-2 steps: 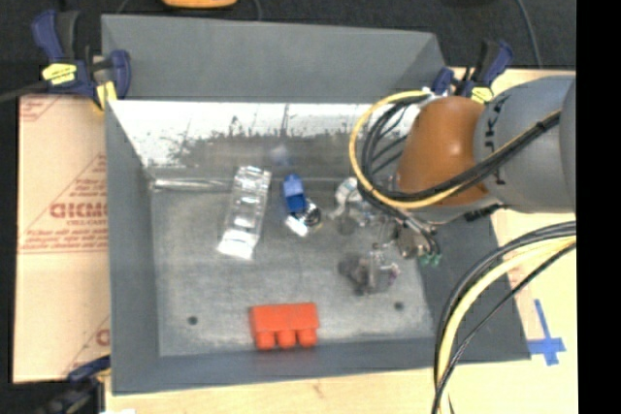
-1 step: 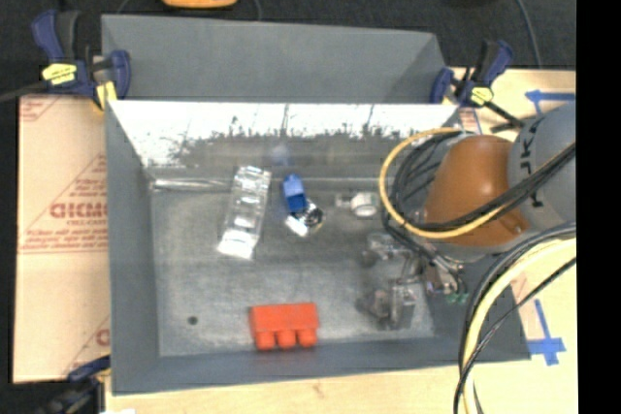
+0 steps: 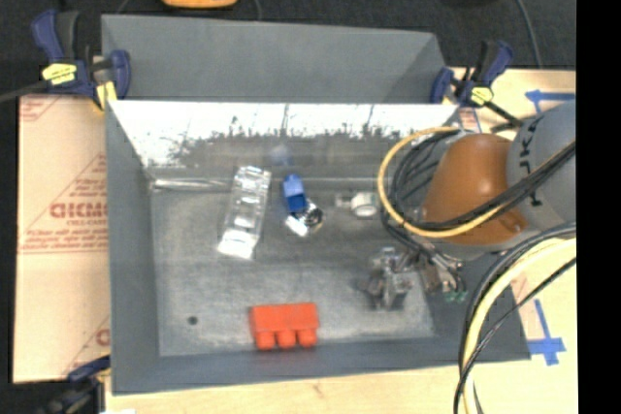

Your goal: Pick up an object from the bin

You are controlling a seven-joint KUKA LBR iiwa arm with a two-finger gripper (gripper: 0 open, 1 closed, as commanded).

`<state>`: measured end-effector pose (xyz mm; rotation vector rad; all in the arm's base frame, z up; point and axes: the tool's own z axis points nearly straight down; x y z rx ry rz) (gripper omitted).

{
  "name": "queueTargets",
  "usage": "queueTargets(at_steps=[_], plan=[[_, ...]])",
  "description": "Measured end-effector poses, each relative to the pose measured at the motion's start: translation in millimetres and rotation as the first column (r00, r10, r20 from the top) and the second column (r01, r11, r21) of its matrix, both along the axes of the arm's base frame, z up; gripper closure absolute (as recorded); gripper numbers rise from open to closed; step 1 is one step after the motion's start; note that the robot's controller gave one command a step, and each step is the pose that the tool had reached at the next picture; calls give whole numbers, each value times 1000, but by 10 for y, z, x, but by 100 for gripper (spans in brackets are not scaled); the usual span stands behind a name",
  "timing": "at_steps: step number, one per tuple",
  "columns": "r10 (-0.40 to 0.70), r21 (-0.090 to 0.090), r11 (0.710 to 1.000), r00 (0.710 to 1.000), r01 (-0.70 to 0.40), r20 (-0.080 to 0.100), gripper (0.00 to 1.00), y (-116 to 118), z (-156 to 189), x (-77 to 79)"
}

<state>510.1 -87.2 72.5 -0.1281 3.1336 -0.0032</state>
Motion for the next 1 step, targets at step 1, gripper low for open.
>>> queueTargets(at_steps=[1], plan=[[17,-1,1000,1000,-17,6,100,82,1269,-55]])
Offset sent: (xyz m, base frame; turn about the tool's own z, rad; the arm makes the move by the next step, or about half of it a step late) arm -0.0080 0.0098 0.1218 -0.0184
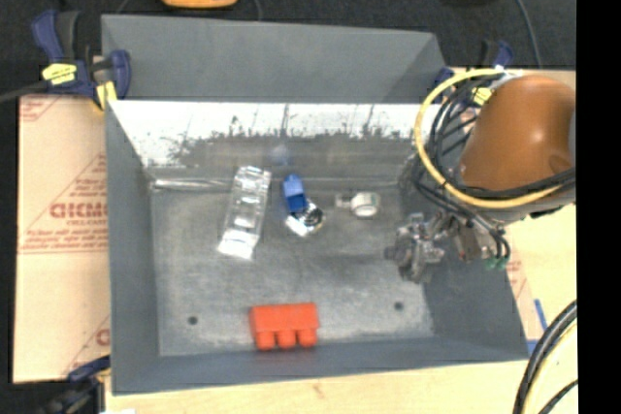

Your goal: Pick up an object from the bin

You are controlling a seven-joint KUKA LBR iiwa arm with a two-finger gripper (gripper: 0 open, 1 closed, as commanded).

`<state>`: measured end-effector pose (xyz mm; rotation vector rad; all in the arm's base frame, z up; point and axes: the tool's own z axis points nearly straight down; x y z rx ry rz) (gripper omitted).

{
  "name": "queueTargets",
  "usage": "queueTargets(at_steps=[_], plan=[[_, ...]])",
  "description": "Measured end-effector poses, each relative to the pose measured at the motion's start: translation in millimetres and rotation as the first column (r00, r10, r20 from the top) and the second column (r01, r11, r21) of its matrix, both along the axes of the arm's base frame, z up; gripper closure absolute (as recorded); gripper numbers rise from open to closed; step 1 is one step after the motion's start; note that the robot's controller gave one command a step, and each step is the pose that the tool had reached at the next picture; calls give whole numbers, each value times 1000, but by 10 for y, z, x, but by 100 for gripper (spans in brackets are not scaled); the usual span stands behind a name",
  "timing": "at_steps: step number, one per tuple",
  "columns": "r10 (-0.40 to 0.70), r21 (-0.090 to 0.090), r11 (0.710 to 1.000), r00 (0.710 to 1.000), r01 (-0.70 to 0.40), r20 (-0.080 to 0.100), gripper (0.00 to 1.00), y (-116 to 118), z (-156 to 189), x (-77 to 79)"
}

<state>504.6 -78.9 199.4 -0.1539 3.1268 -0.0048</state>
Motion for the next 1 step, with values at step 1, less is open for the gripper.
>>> queueTargets(at_steps=[1], plan=[[239,-2,971,971,-239,-1,100,-170,698,173]])
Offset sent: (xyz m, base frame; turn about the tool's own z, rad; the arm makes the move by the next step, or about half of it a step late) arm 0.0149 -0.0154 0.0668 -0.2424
